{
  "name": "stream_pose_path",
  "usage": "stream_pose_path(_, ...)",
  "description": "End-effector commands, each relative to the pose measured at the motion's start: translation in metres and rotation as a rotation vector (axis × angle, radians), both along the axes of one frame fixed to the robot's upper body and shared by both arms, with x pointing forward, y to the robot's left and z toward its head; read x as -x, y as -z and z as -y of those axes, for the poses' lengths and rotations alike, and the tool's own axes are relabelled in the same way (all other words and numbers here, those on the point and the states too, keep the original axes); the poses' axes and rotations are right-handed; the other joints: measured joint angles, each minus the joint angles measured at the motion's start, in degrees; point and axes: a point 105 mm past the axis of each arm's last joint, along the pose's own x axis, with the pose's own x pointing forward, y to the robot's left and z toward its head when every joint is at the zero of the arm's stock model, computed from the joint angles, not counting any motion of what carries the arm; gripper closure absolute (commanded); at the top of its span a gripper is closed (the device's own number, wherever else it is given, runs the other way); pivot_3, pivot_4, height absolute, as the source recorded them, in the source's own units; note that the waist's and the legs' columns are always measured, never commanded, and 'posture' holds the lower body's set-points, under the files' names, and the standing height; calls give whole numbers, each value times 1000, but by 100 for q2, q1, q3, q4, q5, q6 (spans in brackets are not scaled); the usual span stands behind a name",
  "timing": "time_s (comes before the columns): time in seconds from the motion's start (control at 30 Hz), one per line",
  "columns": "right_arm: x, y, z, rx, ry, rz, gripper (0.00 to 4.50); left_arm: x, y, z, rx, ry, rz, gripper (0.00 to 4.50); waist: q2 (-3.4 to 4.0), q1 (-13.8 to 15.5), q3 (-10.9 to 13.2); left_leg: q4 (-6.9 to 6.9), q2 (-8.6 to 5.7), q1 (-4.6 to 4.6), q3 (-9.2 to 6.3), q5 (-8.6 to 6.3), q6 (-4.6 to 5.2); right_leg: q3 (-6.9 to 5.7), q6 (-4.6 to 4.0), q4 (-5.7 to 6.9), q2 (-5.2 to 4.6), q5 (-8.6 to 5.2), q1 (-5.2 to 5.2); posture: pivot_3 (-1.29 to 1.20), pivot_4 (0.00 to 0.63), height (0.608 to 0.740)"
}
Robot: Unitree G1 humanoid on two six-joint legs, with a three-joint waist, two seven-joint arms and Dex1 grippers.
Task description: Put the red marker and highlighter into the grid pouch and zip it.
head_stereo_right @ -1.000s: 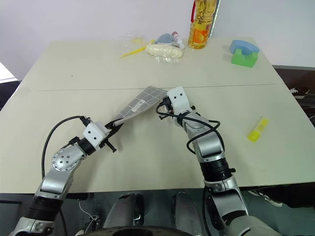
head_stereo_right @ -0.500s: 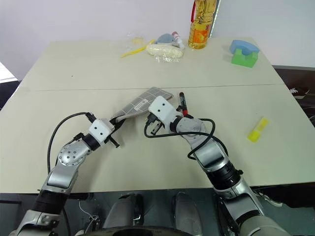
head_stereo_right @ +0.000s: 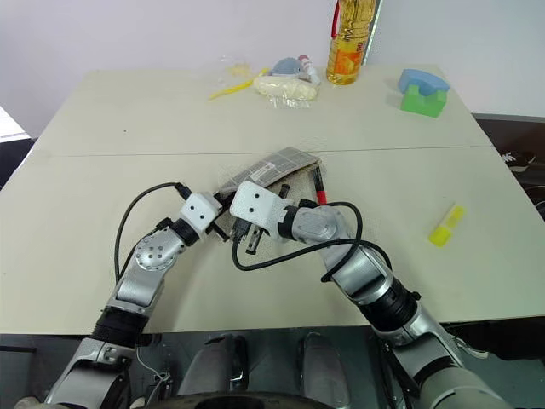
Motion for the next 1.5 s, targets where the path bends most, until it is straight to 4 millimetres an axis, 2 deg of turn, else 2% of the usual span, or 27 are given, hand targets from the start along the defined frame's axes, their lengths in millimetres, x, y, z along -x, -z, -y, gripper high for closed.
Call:
stream_pose_path(0.03, 17, -19, -20, -2, -157, 101, 4467, -3, -4, 4, 8, 0, 23, 4500, 0, 0, 0, 0, 0, 0, 0, 0, 0, 0, 0, 0, 0, 0, 0, 0, 150, 740)
stream_pose_path(0.23, 26, -20, -30, 28, -267, 147, 4467, -4, -4, 5, 33, -22, 25, 4500, -2, 6, 1, 2, 0, 0, 0, 0, 0, 0, 0, 0, -1, 0, 2, 0, 150, 740)
stream_pose_path(0.4, 25, -18, -29, 34, -269, 130, 4467, -4, -4, 3, 45, -38, 25, 4500, -3, 7, 2, 3, 0, 0, 0, 0, 0, 0, 1, 0, -1, 0, 2, 0, 150, 740)
stream_pose_path(0.5, 14, -22, -10, 11, -175, 112, 3708, -3, -7, -4, 46, -60, 36, 4500, -3, 1, 2, 3, 0, 0, 0, 0, 0, -1, 1, 1, -1, 0, 2, 0, 150, 740)
stream_pose_path(0.67, 6, -34, 28, -83, -10, 12, 1218, -3, -14, -23, 4, -91, 65, 4500, -4, 11, 2, 3, 1, 0, -1, 0, 0, -1, 0, 1, -2, 1, 3, 0, 150, 740)
stream_pose_path(0.73, 5, -37, 40, -117, 45, -35, 1218, -2, -15, -30, -21, -96, 73, 4500, -4, 5, 2, 2, 2, 0, -3, 0, 0, -1, 0, 1, -3, 1, 4, 0, 150, 740)
stream_pose_path(0.87, -37, -21, 96, -206, 476, -180, 1218, -2, -18, -52, -75, -118, 96, 4500, -4, -1, 2, 2, 5, 2, -3, 0, 0, -1, -1, 3, -4, 1, 3, 0, 150, 740)
stream_pose_path(0.97, -56, -12, 119, -263, 672, -229, 1218, -3, -19, -58, -83, -127, 102, 4500, -3, 8, 2, 2, 5, 2, -1, 0, 0, 0, -2, 4, -9, 1, 3, 0, 150, 740)
stream_pose_path(1.13, -79, 9, 139, -297, 862, -289, 1218, -2, -20, -57, -76, -117, 110, 4500, 0, -9, 5, -2, -1, -1, 5, 0, 0, 1, -1, 2, -8, 1, -1, 0, 150, 740)
stream_pose_path(1.33, -83, 28, 136, -343, 903, -392, 1218, 0, -16, -55, -69, -121, 102, 4500, 0, -5, 5, -2, 1, -1, 7, 0, 0, 1, 0, 3, -7, 1, -2, 0, 150, 740)
stream_pose_path(1.43, -83, 35, 136, -341, 911, -410, 2120, 1, -14, -55, -64, -128, 96, 4500, 0, -15, 5, -2, 2, -1, 7, 0, 0, 2, 0, 3, -6, 1, -2, 0, 150, 740)
stream_pose_path(1.5, -82, 35, 136, -334, 912, -405, 3153, 1, -14, -56, -57, -135, 92, 4500, 1, -13, 5, -2, 3, -1, 7, 0, 0, 2, 0, 3, -5, 1, -2, 0, 150, 740)
